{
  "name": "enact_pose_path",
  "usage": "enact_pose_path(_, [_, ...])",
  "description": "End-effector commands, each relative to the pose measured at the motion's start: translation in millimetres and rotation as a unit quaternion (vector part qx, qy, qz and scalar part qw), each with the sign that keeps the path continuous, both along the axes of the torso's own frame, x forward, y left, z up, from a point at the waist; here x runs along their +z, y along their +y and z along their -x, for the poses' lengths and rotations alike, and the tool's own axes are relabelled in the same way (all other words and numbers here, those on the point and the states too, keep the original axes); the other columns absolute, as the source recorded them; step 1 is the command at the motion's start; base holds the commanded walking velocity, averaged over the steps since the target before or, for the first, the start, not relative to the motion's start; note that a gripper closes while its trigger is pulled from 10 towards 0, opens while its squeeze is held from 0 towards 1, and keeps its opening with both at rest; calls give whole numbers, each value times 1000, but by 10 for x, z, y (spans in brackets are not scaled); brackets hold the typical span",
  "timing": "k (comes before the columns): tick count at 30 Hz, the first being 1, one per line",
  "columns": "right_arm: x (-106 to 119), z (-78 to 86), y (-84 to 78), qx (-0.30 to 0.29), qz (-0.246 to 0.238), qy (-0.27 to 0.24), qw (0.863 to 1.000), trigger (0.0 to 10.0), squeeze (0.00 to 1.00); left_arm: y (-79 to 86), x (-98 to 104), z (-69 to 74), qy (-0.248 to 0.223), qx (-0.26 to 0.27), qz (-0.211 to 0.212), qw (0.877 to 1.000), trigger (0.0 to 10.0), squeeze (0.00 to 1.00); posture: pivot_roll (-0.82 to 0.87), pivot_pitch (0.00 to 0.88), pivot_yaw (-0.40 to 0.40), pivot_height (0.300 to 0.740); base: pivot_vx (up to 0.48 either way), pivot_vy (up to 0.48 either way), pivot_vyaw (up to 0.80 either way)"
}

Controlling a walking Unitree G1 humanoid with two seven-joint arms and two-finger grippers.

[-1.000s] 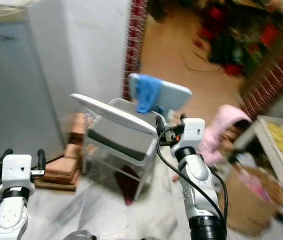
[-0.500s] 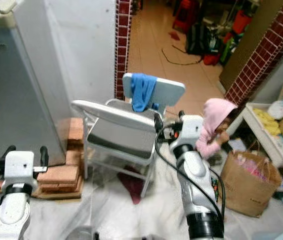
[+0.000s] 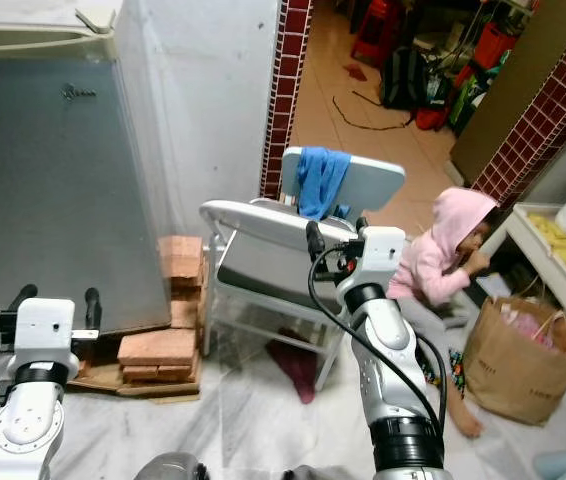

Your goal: Restocking fridge

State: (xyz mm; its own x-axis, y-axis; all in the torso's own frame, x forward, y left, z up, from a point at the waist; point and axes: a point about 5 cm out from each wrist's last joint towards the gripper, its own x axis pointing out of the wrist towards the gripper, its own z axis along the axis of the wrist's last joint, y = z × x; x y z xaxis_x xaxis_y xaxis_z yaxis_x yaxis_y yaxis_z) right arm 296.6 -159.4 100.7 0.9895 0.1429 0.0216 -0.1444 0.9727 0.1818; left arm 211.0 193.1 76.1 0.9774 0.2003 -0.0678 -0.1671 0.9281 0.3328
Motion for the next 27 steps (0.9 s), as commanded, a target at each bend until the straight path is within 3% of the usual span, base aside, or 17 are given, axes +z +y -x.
enact_pose_path(1, [-21, -17, -23, -7, -4, 5, 1000, 10000, 0, -1, -19, 8, 8, -4, 1, 1000, 10000, 0, 173, 27, -77, 740, 0, 439, 0])
enact_pose_path(27, [-18, -100, 44, 3, 10, 2, 1000, 10000, 0, -20, -26, -51, 5, -15, 1, 1000, 10000, 0, 183, 11, -75, 740, -92, 421, 0])
